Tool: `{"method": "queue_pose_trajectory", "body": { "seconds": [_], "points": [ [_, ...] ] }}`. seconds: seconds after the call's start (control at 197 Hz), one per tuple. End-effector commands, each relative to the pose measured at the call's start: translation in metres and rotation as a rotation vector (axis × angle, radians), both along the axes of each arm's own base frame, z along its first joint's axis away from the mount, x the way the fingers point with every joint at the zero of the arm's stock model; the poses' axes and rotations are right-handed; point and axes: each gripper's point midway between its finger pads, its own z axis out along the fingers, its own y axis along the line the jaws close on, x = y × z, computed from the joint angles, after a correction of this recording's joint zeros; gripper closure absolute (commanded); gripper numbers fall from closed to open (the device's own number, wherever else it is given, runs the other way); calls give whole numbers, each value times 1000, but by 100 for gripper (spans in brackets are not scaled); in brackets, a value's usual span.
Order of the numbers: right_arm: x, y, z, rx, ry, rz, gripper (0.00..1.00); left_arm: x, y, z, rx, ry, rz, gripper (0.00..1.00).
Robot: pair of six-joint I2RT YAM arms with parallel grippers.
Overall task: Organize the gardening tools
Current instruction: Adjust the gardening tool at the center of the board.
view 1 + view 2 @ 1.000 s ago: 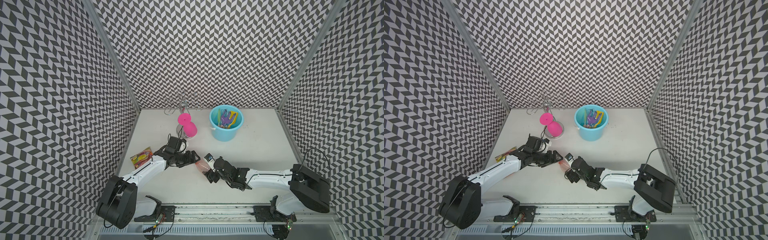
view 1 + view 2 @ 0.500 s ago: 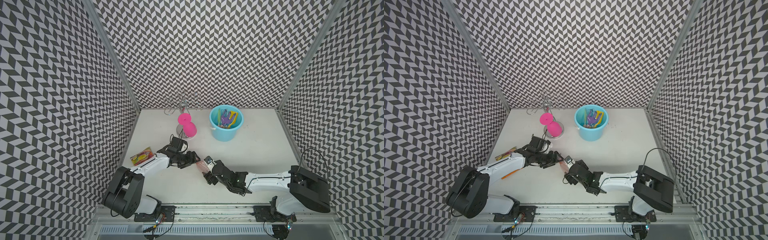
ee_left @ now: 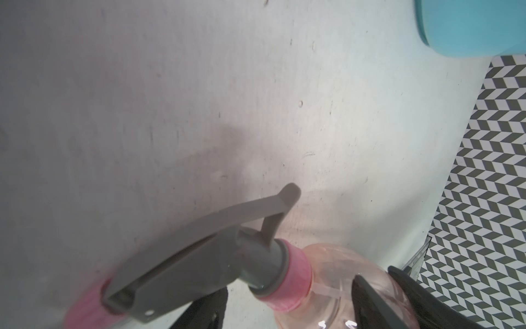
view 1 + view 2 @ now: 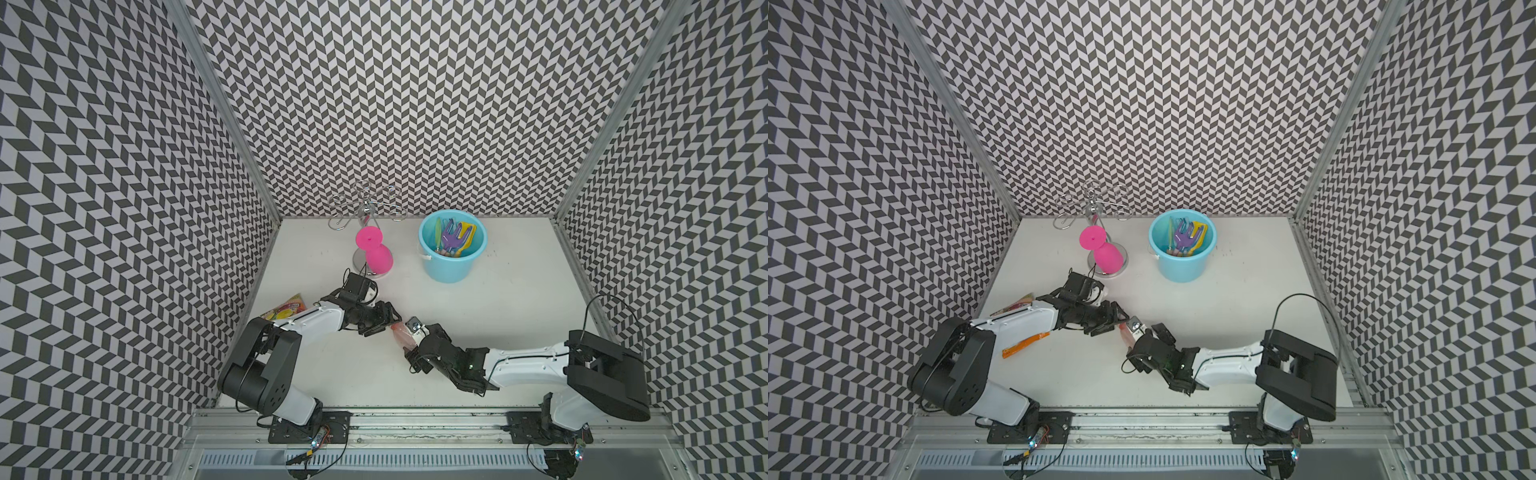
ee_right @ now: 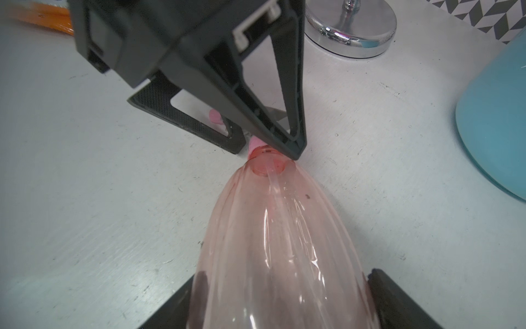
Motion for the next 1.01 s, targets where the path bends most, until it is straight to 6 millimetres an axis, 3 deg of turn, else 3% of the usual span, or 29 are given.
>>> {"method": "queue_pose_trajectory", "body": {
  "seconds": [0.0,0.263,0.441,1.008],
  "points": [
    [-5,25,18,68,-33,56,13,11,1,-4,17,-23,7,32],
    [-15,34,20,60,-43,115,3,13,0,-11,21,-7,-2,39],
    [-13,31,32,84,-58,98,2,16,0,-12,19,-9,-2,48],
    [-3,-4,76,154,-123,-42,2,22,-1,-4,-6,-31,10,82]
  ]
}}
